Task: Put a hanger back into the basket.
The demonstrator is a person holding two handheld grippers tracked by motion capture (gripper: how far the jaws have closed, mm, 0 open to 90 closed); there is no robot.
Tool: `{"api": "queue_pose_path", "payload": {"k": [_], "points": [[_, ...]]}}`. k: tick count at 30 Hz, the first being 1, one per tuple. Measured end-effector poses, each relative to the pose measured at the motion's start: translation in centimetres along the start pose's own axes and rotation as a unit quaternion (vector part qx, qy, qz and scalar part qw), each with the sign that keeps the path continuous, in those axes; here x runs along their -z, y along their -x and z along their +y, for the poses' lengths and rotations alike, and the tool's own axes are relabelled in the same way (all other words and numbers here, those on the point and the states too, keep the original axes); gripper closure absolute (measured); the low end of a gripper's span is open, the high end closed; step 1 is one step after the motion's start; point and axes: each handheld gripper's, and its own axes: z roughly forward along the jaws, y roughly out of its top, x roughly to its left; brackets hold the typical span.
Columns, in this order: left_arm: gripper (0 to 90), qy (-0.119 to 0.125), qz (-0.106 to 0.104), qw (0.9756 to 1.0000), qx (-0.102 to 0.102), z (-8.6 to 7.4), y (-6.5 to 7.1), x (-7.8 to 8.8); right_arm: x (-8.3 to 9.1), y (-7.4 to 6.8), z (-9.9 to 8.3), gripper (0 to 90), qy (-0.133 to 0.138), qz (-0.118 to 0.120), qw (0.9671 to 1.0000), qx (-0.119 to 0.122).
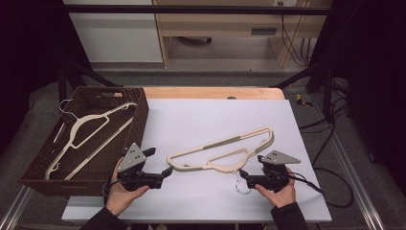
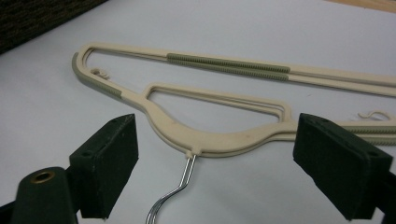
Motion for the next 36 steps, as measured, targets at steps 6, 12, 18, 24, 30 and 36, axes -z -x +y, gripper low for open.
{"api": "queue_pose_path", "payload": {"k": [6, 12, 18, 24, 30, 36], "points": [[12.1, -0.020, -0.002, 0.9998, -0.003, -0.7, 0.3, -1.1, -0.9, -0.5, -0.6, 23.3, -0.030, -0.001, 0.9995, -0.002], [11.8, -0.027, -0.003, 0.9996, -0.006, -1.0, 0.3, -1.5, -2.4, -1.2, -1.3, 34.8, -0.069, -0.002, 0.9976, -0.007], [11.8, -0.033, -0.003, 0.9994, -0.008, -1.2, 0.4, -1.8, -3.7, -1.1, -1.7, 47.0, -0.089, -0.004, 0.9958, -0.023], [11.9, -0.035, -0.004, 0.9993, -0.009, -1.2, 0.4, -1.9, -4.7, -1.0, -1.9, 59.9, -0.107, -0.006, 0.9939, -0.026], [12.0, -0.038, -0.003, 0.9992, -0.011, -1.3, 0.4, -2.0, -5.3, -1.1, -2.1, 73.0, -0.117, -0.002, 0.9926, -0.031], [12.0, -0.043, -0.004, 0.9990, -0.013, -1.4, 0.4, -2.1, -5.4, -1.1, -2.0, 82.2, -0.122, 0.010, 0.9912, -0.051]]}}
